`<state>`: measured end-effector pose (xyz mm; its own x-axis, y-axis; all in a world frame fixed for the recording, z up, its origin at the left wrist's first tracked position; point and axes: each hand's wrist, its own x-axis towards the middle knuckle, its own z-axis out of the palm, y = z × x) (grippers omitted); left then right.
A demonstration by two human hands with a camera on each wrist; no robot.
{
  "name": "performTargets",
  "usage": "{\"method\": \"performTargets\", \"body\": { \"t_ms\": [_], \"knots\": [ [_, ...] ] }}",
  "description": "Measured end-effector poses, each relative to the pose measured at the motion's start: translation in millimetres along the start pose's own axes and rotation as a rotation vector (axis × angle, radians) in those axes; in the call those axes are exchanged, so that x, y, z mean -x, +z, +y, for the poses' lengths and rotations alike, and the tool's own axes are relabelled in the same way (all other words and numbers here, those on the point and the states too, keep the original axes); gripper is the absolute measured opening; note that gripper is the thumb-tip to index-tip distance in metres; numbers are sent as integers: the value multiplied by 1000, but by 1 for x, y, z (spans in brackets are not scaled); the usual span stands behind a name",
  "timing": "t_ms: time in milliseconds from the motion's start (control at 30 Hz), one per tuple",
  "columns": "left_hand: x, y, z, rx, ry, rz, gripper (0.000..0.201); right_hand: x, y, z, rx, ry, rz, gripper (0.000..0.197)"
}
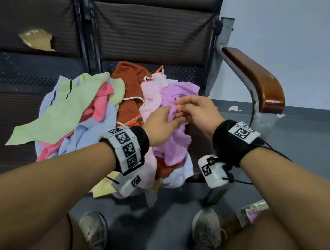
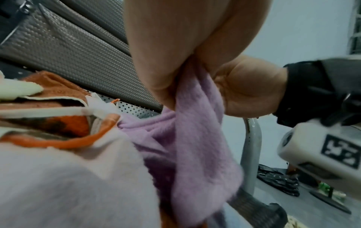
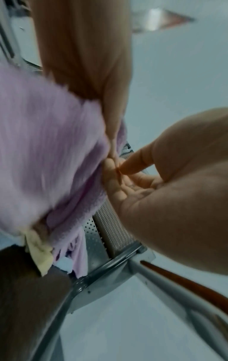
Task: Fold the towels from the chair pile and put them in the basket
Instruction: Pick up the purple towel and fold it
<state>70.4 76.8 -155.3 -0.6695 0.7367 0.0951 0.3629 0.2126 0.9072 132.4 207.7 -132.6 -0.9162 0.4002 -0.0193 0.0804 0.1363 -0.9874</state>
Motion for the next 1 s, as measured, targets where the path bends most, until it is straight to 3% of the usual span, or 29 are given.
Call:
{"method": "performTargets", "body": {
  "t_ms": [100, 200, 233, 300, 367, 433, 467, 533, 600, 667, 733, 800, 867, 933, 1000],
  "knots": [
    [11, -12, 7, -23, -2, 92, 23, 0, -6, 9, 282, -63, -71, 33],
    [18, -32, 22, 230, -34, 210, 28, -1, -10, 25, 602, -19, -229, 50],
    [19, -39, 24, 354, -56, 225, 29, -1, -10, 31, 694, -21, -251, 50],
    [21, -51, 23, 490, -95, 241, 32, -4, -8, 38, 861, -99, -215, 28],
    [21, -61, 15, 443, -136, 263, 25, -8, -5, 35, 910, -139, -124, 18],
    [17, -73, 3, 166, -145, 315, 15, -11, -1, 27, 804, -148, -31, 22],
    [18, -77, -2, -39, -146, 312, 25, -11, 2, 23, 734, -178, 6, 24],
    [20, -77, -9, -333, -102, 193, 72, -9, 12, 11, 614, -285, 29, 22],
    [23, -69, -8, -319, -10, 26, 96, -7, 25, -2, 499, -375, -11, 20],
    [20, -61, -12, -250, 45, -11, 73, -7, 34, -10, 435, -417, -29, 20],
    [14, -61, -13, -297, 73, 96, 36, -9, 34, -9, 458, -393, -31, 32],
    [10, -67, -13, -278, 57, 197, 12, -12, 24, -3, 582, -343, -25, 53],
    [8, -75, -14, -248, 44, 279, 16, -16, 10, 8, 772, -278, -30, 56],
    [5, -84, -17, -233, 30, 331, 21, -20, 0, 19, 935, -200, 10, 39],
    [1, -92, -25, -199, 2, 346, 21, -24, -6, 26, 938, -151, 118, 23]
  ]
}}
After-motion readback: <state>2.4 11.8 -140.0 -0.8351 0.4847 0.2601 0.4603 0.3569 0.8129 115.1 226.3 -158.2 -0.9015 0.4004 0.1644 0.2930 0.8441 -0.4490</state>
